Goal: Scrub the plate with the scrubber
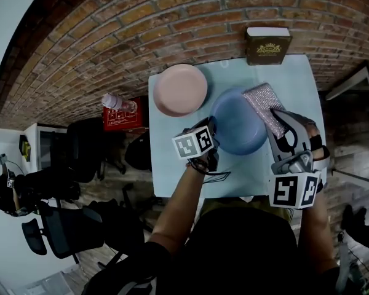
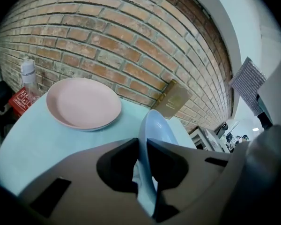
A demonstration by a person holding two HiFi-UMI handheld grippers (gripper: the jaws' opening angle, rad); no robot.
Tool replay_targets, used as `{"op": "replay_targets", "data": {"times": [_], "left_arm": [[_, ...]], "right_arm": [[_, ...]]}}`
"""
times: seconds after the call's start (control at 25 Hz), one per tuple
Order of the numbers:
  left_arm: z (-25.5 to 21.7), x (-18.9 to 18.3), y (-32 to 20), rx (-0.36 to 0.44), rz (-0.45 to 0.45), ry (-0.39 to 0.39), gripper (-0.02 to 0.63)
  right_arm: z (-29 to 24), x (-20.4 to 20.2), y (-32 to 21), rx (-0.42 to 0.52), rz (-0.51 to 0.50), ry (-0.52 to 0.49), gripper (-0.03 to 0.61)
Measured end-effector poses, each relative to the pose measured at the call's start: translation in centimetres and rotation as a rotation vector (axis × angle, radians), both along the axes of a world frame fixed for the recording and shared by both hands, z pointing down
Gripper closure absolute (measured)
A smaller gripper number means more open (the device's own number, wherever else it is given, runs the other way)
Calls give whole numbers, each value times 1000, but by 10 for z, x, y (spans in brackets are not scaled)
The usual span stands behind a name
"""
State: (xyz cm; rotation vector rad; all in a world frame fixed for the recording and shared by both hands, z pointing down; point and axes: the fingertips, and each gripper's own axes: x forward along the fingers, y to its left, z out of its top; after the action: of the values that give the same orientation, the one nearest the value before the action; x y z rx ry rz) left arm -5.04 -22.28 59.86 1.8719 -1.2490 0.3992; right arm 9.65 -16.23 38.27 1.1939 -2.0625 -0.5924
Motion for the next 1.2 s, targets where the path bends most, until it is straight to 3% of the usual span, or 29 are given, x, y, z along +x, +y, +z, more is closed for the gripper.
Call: {"op": "replay_targets", "data": {"times": [0.32, 0.64, 0.72, 0.8, 1.0, 1.2], "left_arm": [[25, -8, -5, -33, -27, -92, 568], [42, -18, 0, -34, 29, -329, 568], [48, -15, 3, -52, 62, -325, 562], [59, -11, 8, -93, 97, -289, 504], [79, -6, 24, -172, 163, -244, 430], [78, -10, 30, -178, 180, -250, 396]], "right_arm": [[7, 2, -4, -23, 5, 8, 488], [13, 2, -6, -32, 5, 21, 488], [15, 3, -4, -34, 5, 28, 488], [18, 2, -2, -38, 5, 34, 488], [20, -2, 1, -46, 4, 41, 488], [17, -6, 2, -42, 4, 44, 488]]}}
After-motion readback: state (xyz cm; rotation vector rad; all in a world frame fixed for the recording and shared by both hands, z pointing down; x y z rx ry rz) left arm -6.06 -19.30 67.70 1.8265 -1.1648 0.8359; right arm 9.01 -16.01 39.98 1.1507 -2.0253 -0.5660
